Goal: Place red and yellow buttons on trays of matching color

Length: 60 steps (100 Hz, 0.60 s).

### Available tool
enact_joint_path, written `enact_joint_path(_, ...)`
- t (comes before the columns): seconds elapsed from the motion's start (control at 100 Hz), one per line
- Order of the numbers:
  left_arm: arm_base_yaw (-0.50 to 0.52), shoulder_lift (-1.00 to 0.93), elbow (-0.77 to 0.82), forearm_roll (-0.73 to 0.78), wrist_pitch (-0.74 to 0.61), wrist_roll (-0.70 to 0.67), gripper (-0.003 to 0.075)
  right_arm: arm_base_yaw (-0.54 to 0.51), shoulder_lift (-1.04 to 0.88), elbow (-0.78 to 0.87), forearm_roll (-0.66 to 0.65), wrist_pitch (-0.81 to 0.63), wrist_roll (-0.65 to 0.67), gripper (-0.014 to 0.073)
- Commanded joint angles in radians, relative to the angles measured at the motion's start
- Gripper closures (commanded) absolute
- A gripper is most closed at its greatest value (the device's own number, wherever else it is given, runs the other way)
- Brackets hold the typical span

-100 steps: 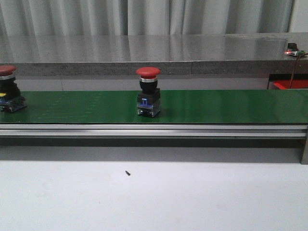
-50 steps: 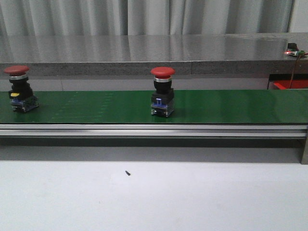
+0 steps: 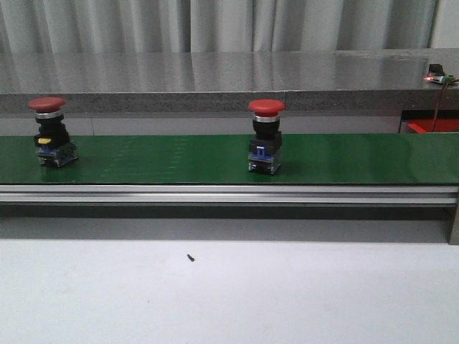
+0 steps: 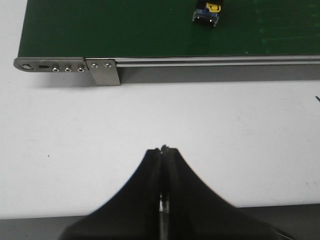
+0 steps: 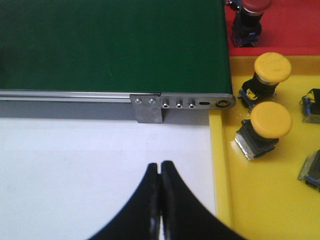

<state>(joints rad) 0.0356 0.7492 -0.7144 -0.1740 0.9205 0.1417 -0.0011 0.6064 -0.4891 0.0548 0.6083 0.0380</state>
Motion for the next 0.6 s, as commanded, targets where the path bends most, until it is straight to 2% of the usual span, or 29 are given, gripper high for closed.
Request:
enact_joint_path(0.0,-0.006,-0.004,-0.026,-0.016,-0.048,0.002,0.0740,-0.006,0.016,-0.066,0.003,-0.037,-0.009,0.0661)
enact_joint_path(0.27,-0.006,-0.004,-0.026,-0.016,-0.048,0.002,0.0740,-0.006,0.175,-0.237,-0.006,0.069,-0.009,0.0661)
enact_joint_path(0.59,-0.006,-0.004,-0.026,-0.016,-0.048,0.002,0.0739,0.010,0.404,-0.439,0.024,0.109,-0.023,0.0661)
